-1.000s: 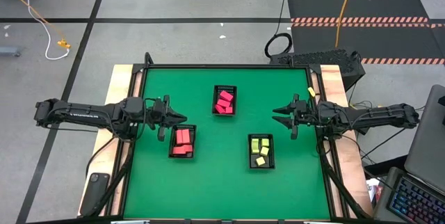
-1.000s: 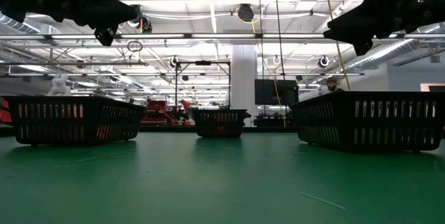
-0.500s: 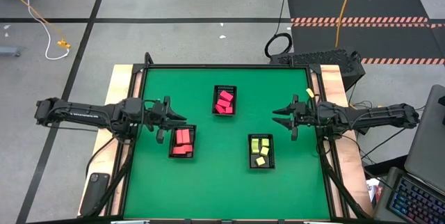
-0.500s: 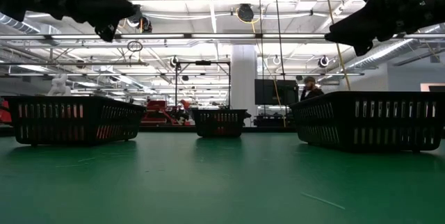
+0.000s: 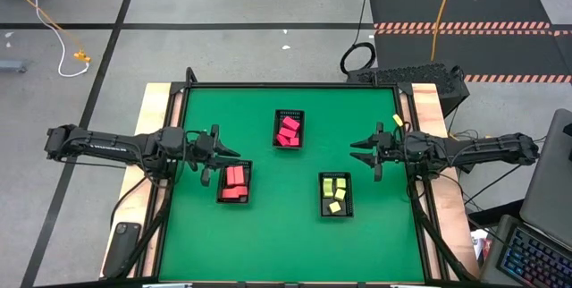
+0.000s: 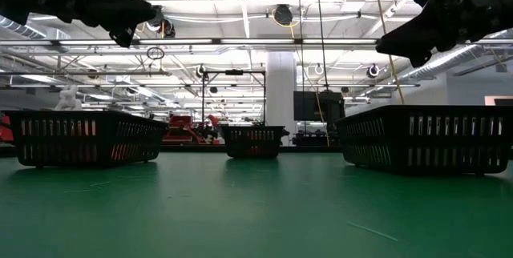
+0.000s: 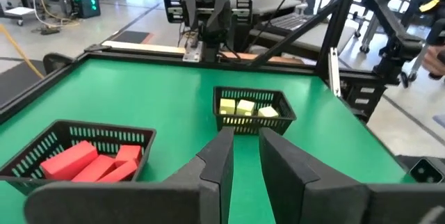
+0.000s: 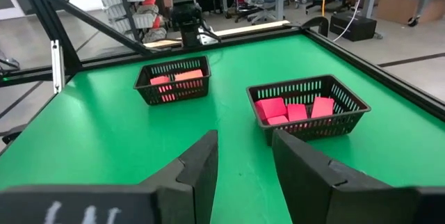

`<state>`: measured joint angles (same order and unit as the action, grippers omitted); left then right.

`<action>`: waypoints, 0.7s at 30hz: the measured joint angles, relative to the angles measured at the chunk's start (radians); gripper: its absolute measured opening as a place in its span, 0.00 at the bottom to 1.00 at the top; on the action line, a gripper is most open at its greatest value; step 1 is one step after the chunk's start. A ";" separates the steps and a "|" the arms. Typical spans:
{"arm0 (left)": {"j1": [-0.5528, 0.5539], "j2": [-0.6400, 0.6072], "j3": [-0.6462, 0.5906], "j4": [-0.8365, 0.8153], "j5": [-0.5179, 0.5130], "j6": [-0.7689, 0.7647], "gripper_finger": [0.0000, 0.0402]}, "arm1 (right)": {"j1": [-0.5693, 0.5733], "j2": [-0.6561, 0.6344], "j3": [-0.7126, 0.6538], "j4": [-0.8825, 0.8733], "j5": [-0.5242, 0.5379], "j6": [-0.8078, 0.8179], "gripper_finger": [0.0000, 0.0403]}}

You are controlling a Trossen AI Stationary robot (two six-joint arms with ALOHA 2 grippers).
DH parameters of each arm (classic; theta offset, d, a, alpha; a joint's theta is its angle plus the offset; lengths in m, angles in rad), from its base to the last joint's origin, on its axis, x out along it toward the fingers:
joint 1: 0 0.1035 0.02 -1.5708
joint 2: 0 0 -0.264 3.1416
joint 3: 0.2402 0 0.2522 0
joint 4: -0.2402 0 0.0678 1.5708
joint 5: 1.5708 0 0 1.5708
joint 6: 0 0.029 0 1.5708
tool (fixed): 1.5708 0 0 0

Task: Sort & place blocks by color
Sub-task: Return to Home Position

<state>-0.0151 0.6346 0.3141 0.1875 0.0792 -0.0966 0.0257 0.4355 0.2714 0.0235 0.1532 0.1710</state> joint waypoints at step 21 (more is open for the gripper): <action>0.057 -0.062 -0.041 -0.003 -0.046 0.004 0.18 | 0.000 -0.001 -0.032 -0.014 0.002 -0.001 0.32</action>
<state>0.0418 0.5724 0.2733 0.1844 0.0330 -0.0925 0.0257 0.4347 0.2395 0.0097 0.1555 0.1704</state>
